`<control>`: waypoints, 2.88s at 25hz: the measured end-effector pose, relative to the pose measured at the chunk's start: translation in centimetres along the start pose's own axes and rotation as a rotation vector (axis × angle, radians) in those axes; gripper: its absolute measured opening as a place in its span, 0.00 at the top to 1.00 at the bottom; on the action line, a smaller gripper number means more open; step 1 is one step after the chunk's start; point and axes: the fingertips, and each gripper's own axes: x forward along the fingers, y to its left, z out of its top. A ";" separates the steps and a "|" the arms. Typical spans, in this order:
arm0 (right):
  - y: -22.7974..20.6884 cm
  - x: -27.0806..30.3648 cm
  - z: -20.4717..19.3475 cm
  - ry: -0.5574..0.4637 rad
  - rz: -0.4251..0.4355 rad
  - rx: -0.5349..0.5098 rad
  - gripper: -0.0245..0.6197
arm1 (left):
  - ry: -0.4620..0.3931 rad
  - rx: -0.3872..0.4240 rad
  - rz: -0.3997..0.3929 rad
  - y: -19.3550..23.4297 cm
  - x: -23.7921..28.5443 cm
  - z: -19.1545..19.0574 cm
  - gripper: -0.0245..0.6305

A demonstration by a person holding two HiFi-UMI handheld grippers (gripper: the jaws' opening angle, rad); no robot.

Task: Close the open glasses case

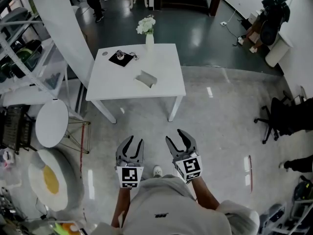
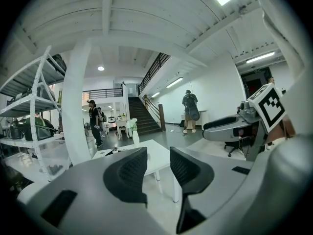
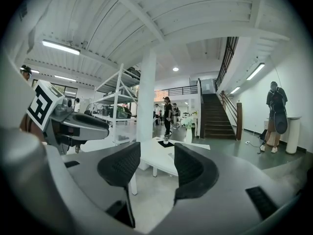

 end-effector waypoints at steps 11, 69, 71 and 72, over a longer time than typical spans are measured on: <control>-2.5 4.6 1.0 -0.034 -0.001 0.028 0.64 | 0.008 0.001 -0.002 1.9 4.4 0.2 0.72; -11.1 31.9 3.7 0.046 -0.179 0.055 0.68 | -0.030 -0.002 -0.199 20.5 30.5 0.8 0.76; -11.9 32.9 3.7 0.046 -0.169 0.056 0.68 | -0.026 -0.004 -0.192 20.7 31.5 0.8 0.76; -12.3 33.4 3.8 0.046 -0.164 0.055 0.68 | -0.024 -0.006 -0.188 20.9 32.1 0.9 0.76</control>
